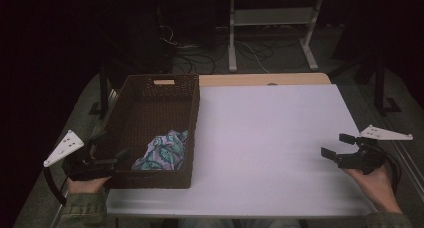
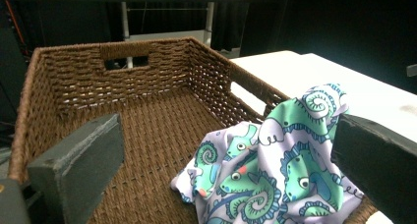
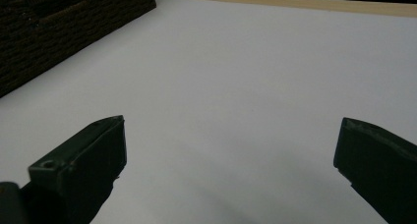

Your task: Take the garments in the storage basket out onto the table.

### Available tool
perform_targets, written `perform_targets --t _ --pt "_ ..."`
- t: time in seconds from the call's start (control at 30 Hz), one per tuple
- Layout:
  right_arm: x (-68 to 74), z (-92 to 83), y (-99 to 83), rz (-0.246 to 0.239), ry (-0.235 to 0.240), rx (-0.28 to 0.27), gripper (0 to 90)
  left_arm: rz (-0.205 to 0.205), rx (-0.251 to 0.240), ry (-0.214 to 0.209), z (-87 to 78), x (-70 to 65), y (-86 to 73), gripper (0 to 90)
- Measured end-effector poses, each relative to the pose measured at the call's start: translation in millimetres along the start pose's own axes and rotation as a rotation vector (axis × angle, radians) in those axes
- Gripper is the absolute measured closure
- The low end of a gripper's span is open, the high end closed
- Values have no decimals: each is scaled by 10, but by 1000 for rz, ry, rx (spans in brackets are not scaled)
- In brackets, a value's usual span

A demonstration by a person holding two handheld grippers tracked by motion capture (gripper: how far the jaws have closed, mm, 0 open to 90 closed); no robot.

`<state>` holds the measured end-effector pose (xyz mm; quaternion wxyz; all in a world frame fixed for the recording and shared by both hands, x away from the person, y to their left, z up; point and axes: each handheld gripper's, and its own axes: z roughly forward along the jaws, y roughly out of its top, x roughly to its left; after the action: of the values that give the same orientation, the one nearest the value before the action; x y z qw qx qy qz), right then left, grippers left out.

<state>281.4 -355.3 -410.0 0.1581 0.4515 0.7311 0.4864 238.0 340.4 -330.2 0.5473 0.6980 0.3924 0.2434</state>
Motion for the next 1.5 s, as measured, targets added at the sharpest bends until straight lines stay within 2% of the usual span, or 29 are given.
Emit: perform_targets --t 0.3,0.63,0.97,1.5 --pt "-5 -1 -3 1 2 0 0 26 38 -19 62 -30 88 0" --pt "2 4 -3 -1 7 0 0 36 81 -70 134 -30 192 0" --pt "10 12 -2 -7 9 4 0 77 190 -136 294 -50 296 0" --pt "14 22 -3 -14 11 10 0 123 343 -214 641 -174 308 0"
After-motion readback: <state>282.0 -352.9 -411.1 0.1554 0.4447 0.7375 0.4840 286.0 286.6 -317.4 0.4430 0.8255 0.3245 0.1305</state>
